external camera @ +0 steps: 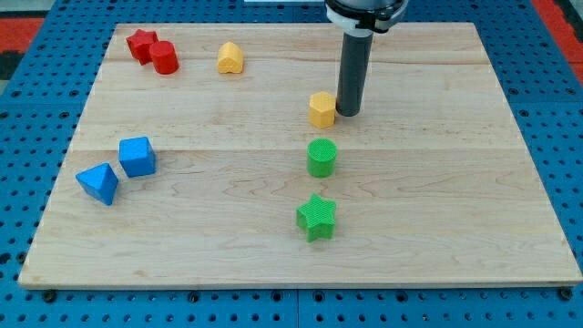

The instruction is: Slide the yellow heart a bit right and down

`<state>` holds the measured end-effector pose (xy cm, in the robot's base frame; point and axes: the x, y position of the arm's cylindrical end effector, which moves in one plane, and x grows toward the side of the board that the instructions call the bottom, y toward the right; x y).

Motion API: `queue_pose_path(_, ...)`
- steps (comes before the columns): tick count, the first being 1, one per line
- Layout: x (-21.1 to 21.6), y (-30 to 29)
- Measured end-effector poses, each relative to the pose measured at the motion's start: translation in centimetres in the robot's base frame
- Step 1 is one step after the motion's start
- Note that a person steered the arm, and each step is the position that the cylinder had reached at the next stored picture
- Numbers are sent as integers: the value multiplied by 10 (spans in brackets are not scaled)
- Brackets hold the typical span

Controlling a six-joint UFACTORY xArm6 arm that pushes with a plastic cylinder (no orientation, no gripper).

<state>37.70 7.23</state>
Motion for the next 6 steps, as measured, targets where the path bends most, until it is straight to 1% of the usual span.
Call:
queue_pose_path(1,-55,-9)
queue_pose_path(2,-70,-92)
queue_pose_path(3,-69,-192)
queue_pose_path(4,-66,-243)
queue_pose_path(5,-95,-233)
queue_pose_path(6,-96,-180)
